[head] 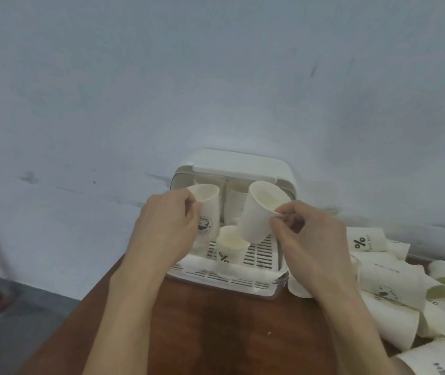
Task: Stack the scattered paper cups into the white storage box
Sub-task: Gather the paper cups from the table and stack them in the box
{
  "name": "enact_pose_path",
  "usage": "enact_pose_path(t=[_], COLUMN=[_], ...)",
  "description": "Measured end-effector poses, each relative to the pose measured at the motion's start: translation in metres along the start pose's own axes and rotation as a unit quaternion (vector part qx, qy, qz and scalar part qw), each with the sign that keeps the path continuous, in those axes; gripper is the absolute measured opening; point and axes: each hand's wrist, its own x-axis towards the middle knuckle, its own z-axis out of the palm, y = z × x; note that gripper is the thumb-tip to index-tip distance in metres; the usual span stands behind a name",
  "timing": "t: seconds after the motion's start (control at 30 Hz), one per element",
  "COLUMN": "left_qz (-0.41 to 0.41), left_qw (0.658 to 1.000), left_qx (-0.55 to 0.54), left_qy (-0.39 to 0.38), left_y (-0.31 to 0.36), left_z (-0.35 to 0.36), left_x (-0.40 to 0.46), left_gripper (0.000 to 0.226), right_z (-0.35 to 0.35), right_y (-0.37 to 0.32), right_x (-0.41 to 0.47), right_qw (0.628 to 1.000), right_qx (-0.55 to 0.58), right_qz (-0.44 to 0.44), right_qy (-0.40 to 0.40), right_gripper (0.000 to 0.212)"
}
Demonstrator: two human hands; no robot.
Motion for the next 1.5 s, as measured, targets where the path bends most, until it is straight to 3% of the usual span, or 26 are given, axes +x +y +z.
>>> enact_pose_path(t=[0.33,0.77,1.0,1.5], left_qz=[0.005,-0.068,-0.07,-0.049], left_qw=[0.999,0.993,0.988,0.99], left_qx=[-0.003,-0.001,0.013,0.028], left_qy=[0.048,-0.095,-0.14,-0.13], left_y=[-0.023,-0.042,-0.045,-0.045], left_z=[0.021,0.049,0.055,0.054], left_x=[0.011,0.006,0.006,0.004], left_gripper=[0.019,0.018,0.02,0.04], right_z=[0.013,0.018,0.021,0.069], right_y=[0.006,0.003,0.006,0.034], right_x=[-0.001,-0.001,0.0,-0.006], right_qw=[1.0,1.0,1.0,0.997], right_qx=[-0.022,-0.009,-0.013,-0.047], right_qz=[0.009,0.016,-0.005,-0.058], right_qy=[0.005,-0.005,-0.001,-0.007], right_gripper=[0.014,0.014,0.013,0.013])
